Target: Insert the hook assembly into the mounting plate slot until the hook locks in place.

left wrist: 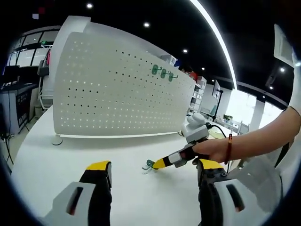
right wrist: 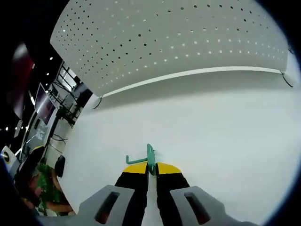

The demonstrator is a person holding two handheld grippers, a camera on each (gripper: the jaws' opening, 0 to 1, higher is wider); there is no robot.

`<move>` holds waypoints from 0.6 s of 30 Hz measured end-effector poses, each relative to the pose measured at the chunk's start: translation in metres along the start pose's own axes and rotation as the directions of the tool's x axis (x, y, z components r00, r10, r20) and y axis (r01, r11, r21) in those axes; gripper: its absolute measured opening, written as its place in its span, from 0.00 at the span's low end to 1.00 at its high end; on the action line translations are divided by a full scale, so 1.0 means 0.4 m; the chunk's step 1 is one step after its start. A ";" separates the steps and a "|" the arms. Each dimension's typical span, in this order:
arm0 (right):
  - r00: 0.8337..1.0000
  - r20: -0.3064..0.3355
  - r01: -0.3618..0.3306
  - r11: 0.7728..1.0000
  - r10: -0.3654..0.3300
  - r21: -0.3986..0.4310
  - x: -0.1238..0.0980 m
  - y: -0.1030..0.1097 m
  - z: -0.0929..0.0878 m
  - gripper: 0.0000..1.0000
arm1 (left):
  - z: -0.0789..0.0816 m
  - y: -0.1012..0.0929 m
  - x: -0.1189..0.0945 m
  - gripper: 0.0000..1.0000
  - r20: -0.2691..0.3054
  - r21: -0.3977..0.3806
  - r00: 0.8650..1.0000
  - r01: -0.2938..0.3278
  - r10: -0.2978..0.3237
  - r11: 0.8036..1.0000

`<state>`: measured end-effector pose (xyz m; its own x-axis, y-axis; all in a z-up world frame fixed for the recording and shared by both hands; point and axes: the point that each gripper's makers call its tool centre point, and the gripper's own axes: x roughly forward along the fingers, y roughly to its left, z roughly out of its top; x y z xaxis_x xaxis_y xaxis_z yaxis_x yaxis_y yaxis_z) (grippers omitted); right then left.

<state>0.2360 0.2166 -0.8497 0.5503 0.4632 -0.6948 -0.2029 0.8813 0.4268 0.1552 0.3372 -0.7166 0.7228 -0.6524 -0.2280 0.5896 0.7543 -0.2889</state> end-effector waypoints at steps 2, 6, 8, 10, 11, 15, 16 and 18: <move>1.000 0.002 0.006 1.000 -0.006 0.010 -0.007 -0.001 0.000 0.01 | 0.000 0.000 -0.001 0.76 -0.002 0.001 1.000 -0.001 0.001 1.000; 1.000 0.007 0.001 1.000 -0.001 0.010 -0.010 -0.006 0.006 0.01 | 0.001 -0.003 -0.001 0.76 -0.005 0.005 1.000 -0.001 0.001 1.000; 1.000 0.011 -0.001 1.000 0.001 0.005 -0.012 -0.004 0.008 0.01 | 0.002 -0.004 -0.001 0.76 -0.005 0.006 1.000 -0.002 0.002 1.000; 1.000 0.022 -0.007 1.000 0.007 0.006 -0.016 0.000 0.014 0.01 | 0.005 -0.005 -0.001 0.76 -0.004 0.008 1.000 -0.003 0.003 1.000; 1.000 0.025 -0.011 1.000 0.011 0.004 -0.018 0.003 0.016 0.01 | 0.006 -0.006 -0.001 0.76 -0.004 0.009 1.000 -0.003 0.003 1.000; 0.999 0.043 -0.022 1.000 0.022 -0.011 -0.027 0.015 0.028 0.01 | 0.014 -0.011 -0.004 0.76 0.003 0.008 1.000 -0.004 0.004 1.000; 0.999 0.048 -0.025 1.000 0.026 -0.013 -0.031 0.021 0.031 0.01 | 0.016 -0.012 -0.004 0.76 0.003 0.008 1.000 -0.004 0.004 1.000; 0.998 0.056 -0.031 0.999 0.032 -0.024 -0.035 0.025 0.036 0.01 | 0.016 -0.014 -0.008 0.75 -0.004 0.012 1.000 -0.005 0.005 1.000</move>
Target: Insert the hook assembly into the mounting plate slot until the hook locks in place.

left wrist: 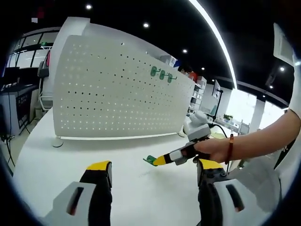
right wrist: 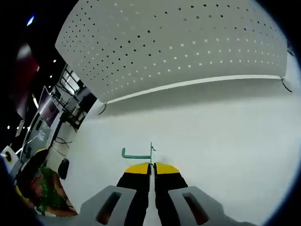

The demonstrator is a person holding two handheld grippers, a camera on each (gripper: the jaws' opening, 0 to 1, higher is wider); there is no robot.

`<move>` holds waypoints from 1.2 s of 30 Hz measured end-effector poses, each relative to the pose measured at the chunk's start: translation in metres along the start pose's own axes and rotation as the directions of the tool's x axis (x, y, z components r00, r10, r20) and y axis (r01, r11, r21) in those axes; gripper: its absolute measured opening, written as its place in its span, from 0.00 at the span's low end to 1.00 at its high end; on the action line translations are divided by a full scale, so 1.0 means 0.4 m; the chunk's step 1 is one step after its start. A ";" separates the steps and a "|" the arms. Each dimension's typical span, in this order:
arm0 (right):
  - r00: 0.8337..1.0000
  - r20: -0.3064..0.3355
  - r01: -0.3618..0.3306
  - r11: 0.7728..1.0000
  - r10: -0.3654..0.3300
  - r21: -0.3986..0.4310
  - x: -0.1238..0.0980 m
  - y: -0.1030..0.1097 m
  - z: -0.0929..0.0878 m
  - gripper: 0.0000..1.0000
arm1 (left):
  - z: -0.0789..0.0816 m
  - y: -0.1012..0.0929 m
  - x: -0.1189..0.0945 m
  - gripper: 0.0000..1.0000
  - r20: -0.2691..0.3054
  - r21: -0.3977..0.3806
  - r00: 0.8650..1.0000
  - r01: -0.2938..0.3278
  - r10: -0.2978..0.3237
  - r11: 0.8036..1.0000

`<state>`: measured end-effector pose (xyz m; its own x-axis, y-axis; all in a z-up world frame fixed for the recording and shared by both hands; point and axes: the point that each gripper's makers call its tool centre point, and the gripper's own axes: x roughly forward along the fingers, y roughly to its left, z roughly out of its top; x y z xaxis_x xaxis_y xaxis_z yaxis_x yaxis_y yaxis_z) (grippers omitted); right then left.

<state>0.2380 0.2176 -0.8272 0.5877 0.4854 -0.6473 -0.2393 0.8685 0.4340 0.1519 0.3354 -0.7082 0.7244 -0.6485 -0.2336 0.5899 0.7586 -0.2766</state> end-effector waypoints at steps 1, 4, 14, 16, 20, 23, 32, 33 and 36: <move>1.000 0.004 -0.002 1.000 0.002 -0.001 -0.003 0.002 0.002 0.01 | 0.001 -0.001 -0.001 0.75 -0.001 0.004 1.000 0.000 0.000 1.000; 1.000 0.020 -0.009 1.000 0.009 -0.007 -0.013 0.008 0.009 0.01 | 0.004 -0.005 -0.006 0.75 -0.006 0.007 1.000 -0.003 0.003 1.000; 0.996 0.074 -0.048 0.998 0.050 -0.029 -0.059 0.036 0.023 0.01 | 0.013 -0.031 -0.023 0.72 -0.007 0.013 1.000 -0.016 0.016 1.000; 0.995 0.081 -0.055 0.998 0.057 -0.033 -0.067 0.043 0.023 0.01 | 0.013 -0.037 -0.028 0.72 -0.007 0.014 1.000 -0.019 0.019 1.000; 0.992 0.100 -0.073 0.996 0.077 -0.045 -0.087 0.057 0.026 0.01 | 0.011 -0.050 -0.035 0.71 -0.001 0.005 1.000 -0.029 0.029 1.000; 0.989 0.117 -0.081 0.995 0.087 -0.061 -0.102 0.065 0.028 0.01 | 0.008 -0.061 -0.039 0.70 0.003 -0.003 1.000 -0.030 0.030 1.000; 0.977 0.170 -0.111 0.989 0.126 -0.099 -0.149 0.088 0.037 0.01 | 0.013 -0.088 -0.035 0.68 0.016 -0.020 1.000 -0.023 0.024 1.000; 0.976 0.176 -0.114 0.988 0.131 -0.104 -0.152 0.090 0.039 0.01 | 0.014 -0.090 -0.033 0.68 0.018 -0.027 1.000 -0.021 0.021 0.999; 0.968 0.199 -0.128 0.983 0.152 -0.130 -0.170 0.103 0.045 0.01 | 0.019 -0.099 -0.028 0.67 0.017 -0.032 1.000 -0.012 0.013 0.999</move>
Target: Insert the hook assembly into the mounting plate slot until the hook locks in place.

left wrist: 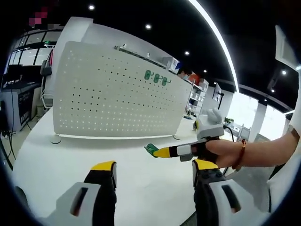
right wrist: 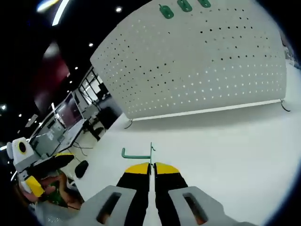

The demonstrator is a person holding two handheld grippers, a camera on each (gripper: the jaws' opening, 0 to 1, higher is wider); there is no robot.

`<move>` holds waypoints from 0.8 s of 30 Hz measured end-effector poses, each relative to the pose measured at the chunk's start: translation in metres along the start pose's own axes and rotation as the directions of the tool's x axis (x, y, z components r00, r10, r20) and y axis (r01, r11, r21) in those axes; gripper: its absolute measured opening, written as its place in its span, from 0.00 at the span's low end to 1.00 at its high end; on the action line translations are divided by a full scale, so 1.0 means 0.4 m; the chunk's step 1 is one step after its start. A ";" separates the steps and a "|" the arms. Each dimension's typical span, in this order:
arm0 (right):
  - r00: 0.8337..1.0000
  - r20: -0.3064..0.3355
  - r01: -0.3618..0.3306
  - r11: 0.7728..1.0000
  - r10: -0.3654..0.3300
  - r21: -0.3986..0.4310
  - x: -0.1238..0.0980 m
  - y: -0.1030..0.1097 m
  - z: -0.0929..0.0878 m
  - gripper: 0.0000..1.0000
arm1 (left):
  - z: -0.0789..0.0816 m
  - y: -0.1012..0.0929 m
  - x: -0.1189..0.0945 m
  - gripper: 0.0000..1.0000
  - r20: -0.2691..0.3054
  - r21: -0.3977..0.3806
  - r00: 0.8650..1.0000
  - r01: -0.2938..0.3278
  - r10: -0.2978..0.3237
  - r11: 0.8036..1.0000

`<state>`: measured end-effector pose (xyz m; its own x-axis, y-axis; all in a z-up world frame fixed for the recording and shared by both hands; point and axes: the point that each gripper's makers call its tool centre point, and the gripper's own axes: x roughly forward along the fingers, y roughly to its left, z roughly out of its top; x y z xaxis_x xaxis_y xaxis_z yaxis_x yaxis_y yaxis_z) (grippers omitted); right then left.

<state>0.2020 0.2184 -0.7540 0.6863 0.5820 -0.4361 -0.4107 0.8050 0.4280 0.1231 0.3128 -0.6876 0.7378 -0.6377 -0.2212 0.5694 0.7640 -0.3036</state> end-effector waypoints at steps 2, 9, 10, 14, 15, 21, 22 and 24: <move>1.000 0.012 -0.006 1.000 0.006 -0.020 -0.010 0.008 0.003 0.01 | 0.004 -0.007 0.003 0.66 -0.002 0.004 1.000 0.005 -0.005 1.000; 0.996 0.070 -0.047 0.997 0.051 -0.061 -0.046 0.035 0.020 0.01 | 0.011 -0.037 0.018 0.65 0.002 -0.015 1.000 0.030 -0.030 0.999; 0.996 0.073 -0.047 0.997 0.052 -0.058 -0.051 0.037 0.021 0.01 | 0.013 -0.040 0.018 0.63 0.006 -0.009 1.000 0.028 -0.027 1.000; 0.990 0.115 -0.074 0.994 0.084 -0.086 -0.076 0.064 0.040 0.01 | 0.023 -0.055 0.022 0.64 0.031 -0.038 0.999 0.043 -0.042 0.998; 0.989 0.121 -0.075 0.993 0.085 -0.087 -0.082 0.067 0.042 0.01 | 0.025 -0.059 0.025 0.63 0.034 -0.039 0.998 0.046 -0.045 0.998; 0.982 0.161 -0.081 0.989 0.101 -0.124 -0.111 0.090 0.053 0.01 | 0.036 -0.081 0.038 0.62 0.053 -0.067 0.996 0.068 -0.065 0.995; 0.981 0.165 -0.080 0.988 0.101 -0.131 -0.113 0.091 0.054 0.01 | 0.037 -0.084 0.040 0.61 0.054 -0.074 0.996 0.071 -0.067 0.995; 0.977 0.176 -0.091 0.984 0.118 -0.154 -0.120 0.103 0.059 0.01 | 0.041 -0.097 0.044 0.58 0.062 -0.086 0.994 0.094 -0.089 0.992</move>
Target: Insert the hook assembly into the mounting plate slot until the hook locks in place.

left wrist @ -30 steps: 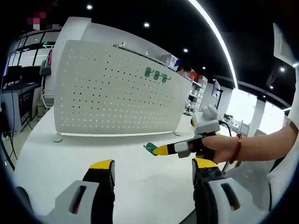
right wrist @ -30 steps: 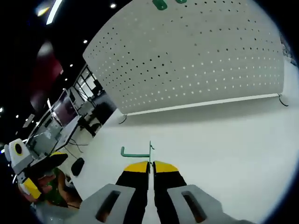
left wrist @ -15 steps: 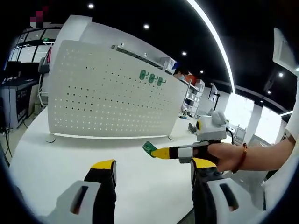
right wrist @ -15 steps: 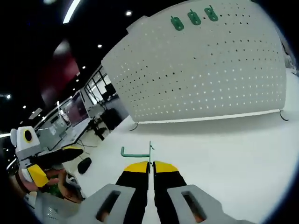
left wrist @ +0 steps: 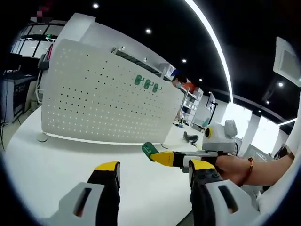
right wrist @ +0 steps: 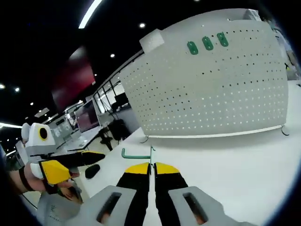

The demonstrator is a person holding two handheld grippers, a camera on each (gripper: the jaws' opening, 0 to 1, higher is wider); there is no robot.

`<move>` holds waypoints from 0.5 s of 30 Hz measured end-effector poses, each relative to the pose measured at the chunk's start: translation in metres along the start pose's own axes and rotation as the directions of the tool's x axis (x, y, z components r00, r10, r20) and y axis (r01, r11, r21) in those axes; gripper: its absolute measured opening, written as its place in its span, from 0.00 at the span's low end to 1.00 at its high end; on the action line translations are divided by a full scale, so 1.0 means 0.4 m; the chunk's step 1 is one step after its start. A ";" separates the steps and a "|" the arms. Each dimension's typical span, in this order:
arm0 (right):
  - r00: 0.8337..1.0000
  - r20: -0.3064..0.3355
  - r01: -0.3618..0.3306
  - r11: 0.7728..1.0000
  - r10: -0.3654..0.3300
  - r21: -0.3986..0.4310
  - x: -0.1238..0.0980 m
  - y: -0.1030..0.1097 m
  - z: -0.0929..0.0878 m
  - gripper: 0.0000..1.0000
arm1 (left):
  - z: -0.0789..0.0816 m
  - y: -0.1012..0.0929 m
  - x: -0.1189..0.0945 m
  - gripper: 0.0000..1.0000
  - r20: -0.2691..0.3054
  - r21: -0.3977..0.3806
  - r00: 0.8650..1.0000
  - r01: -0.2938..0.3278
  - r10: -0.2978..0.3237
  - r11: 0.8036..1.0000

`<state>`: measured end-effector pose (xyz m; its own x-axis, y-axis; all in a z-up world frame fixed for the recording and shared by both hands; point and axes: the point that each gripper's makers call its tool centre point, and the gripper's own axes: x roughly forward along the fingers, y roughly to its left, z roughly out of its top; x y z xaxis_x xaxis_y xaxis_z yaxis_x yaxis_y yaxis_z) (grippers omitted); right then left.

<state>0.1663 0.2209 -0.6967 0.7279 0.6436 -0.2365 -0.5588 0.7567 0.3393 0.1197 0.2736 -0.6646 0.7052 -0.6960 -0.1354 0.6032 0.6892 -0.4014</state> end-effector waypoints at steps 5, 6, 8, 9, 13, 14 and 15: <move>0.998 0.033 -0.044 0.998 0.045 -0.040 -0.005 0.032 0.015 0.01 | 0.019 -0.015 0.008 0.57 0.040 -0.077 0.999 0.025 -0.022 0.997; 0.997 0.049 -0.051 0.998 0.053 -0.037 -0.006 0.039 0.020 0.01 | 0.020 -0.017 0.010 0.58 0.042 -0.080 0.999 0.031 -0.027 0.996; 0.997 0.050 -0.062 0.996 0.065 -0.071 -0.006 0.052 0.022 0.01 | 0.023 -0.018 0.012 0.56 0.047 -0.084 0.999 0.032 -0.028 0.996; 0.996 0.054 -0.062 0.995 0.066 -0.073 -0.005 0.054 0.023 0.01 | 0.024 -0.019 0.014 0.55 0.046 -0.086 0.999 0.032 -0.028 0.996; 0.993 0.069 -0.088 0.990 0.096 -0.109 -0.005 0.073 0.036 0.01 | 0.029 -0.021 0.018 0.52 0.054 -0.118 0.998 0.040 -0.034 0.992; 0.992 0.076 -0.090 0.989 0.100 -0.116 -0.007 0.078 0.041 0.01 | 0.030 -0.023 0.018 0.50 0.055 -0.126 0.998 0.043 -0.036 0.991; 0.991 0.090 -0.089 0.987 0.101 -0.136 -0.007 0.080 0.048 0.01 | 0.032 -0.022 0.019 0.48 0.058 -0.136 0.998 0.045 -0.038 0.990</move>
<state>0.1541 0.2412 -0.6678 0.7002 0.7041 -0.1181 -0.6700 0.7052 0.2320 0.1245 0.2648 -0.6505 0.7025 -0.7086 -0.0670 0.5784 0.6231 -0.5265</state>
